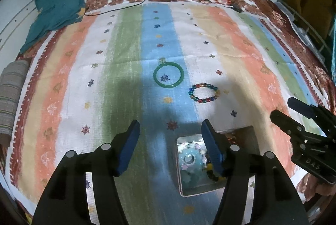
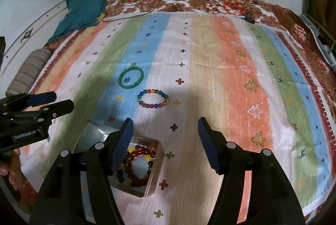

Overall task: Organize jewelry
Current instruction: 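Move left tool to green bangle while right tool approaches multicolour bracelet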

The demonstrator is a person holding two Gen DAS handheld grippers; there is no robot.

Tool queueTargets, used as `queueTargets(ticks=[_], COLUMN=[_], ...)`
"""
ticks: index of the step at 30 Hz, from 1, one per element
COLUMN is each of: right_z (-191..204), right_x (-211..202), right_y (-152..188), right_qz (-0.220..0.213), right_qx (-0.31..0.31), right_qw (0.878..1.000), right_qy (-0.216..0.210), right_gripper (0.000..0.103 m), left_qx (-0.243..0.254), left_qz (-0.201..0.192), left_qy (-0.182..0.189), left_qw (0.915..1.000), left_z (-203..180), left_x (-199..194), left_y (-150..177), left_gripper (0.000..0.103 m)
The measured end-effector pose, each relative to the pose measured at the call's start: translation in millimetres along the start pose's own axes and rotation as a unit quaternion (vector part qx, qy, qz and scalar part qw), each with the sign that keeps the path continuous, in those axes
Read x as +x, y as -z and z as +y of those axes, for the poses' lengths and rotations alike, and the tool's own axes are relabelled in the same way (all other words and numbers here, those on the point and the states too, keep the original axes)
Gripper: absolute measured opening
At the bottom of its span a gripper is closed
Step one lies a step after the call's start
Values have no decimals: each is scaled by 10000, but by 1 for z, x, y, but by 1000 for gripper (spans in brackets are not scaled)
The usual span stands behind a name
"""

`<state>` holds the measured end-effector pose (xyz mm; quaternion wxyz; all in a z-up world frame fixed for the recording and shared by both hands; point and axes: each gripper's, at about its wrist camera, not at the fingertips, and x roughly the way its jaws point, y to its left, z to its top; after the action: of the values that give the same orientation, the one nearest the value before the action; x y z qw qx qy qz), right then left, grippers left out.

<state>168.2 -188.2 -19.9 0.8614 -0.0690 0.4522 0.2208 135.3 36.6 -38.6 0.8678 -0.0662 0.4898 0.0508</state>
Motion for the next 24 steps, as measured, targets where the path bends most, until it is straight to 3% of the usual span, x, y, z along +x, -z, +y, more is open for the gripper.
queueTargets(ticks=[9,14,24], right_z=[-5,-8,-9], right_x=[17,30,47], right_y=[-7,-12,-23], right_qz=[137,115,92], right_qx=[32,-13,-50], right_qw=[9999,9995,9995], right_qy=[59,287,291], right_gripper=[71,74,79], left_qx=[49,164,-13], left_qz=[-34,18,155], left_qy=[-269,-352,-405], left_qw=[9996,9992,9991], left_z=[3,7,18], left_x=[18,28,53], left_y=[-14,-19,-32], left_gripper=[73,75,76])
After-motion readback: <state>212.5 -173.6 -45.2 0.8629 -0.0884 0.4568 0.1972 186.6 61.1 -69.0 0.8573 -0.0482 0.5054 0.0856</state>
